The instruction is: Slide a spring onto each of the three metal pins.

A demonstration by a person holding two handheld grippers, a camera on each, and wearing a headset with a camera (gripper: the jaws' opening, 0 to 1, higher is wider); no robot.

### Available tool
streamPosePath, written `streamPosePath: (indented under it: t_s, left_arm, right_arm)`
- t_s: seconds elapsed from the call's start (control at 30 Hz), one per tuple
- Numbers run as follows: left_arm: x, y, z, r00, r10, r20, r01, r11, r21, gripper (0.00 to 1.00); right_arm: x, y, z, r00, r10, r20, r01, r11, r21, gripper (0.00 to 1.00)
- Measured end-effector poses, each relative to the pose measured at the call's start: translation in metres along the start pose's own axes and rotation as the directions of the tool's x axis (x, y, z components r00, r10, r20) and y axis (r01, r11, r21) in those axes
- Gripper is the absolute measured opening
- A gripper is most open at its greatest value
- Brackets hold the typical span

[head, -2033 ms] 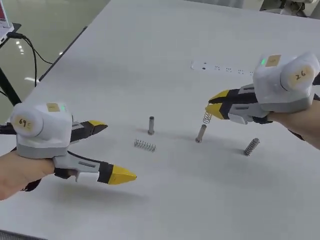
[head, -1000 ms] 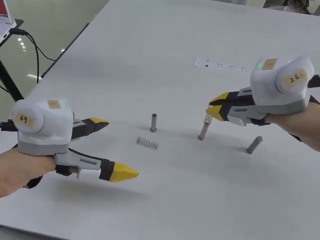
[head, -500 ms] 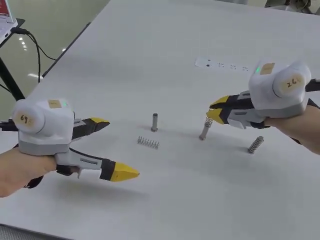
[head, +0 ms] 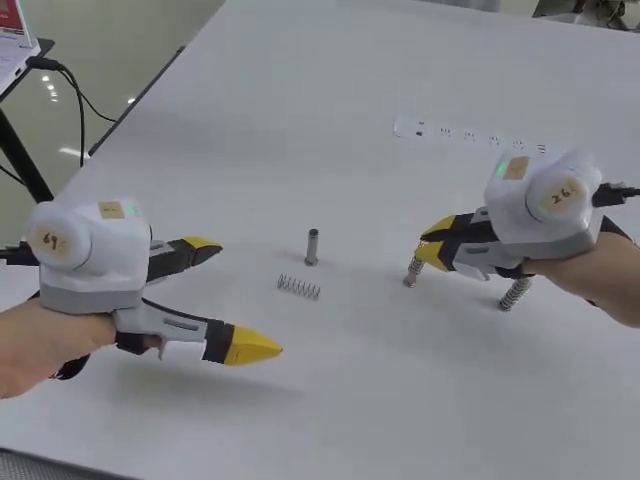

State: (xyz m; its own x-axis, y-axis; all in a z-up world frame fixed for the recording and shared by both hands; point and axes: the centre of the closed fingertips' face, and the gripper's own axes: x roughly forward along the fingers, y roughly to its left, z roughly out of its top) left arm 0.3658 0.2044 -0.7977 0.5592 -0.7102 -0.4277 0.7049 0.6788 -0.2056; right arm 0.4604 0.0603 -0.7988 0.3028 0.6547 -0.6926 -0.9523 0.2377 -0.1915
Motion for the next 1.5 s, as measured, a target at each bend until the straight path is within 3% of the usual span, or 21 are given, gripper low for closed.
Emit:
streamPosePath:
  t_s: [0.4,0.87,1.0,1.13,1.3,1.5]
  left_arm:
    - [0.000,-0.001,0.001,1.0000,0.001,0.003,-0.001,1.000,-0.001,0.98]
    - [-0.001,-0.004,-0.002,1.0000,0.000,-0.002,0.000,1.000,-0.004,0.98]
    - [-0.001,-0.004,-0.003,1.0000,0.000,-0.006,0.000,1.000,-0.002,0.98]
    - [-0.002,-0.005,-0.004,0.9999,-0.001,-0.010,0.001,1.000,-0.001,0.98]
    - [-0.002,-0.005,-0.002,1.0000,-0.001,-0.007,0.001,1.000,-0.004,0.98]
    - [-0.004,-0.003,-0.003,1.0000,0.003,-0.008,-0.003,1.000,-0.005,0.98]
  right_arm:
    - [0.010,0.004,-0.015,0.9985,0.002,-0.055,-0.003,1.000,-0.016,0.07]
    - [0.010,0.005,-0.014,0.9991,-0.010,-0.042,0.011,1.000,0.026,0.08]
    - [0.010,0.008,-0.014,0.9991,0.002,-0.041,0.001,0.998,0.058,0.12]
    - [0.009,0.004,-0.017,0.9982,-0.019,-0.057,0.023,0.996,0.082,0.17]
    - [0.008,0.003,-0.015,0.9994,-0.012,-0.034,0.016,0.993,0.119,0.20]
    - [0.004,0.002,-0.012,0.9996,-0.021,0.020,0.016,0.972,0.234,0.24]
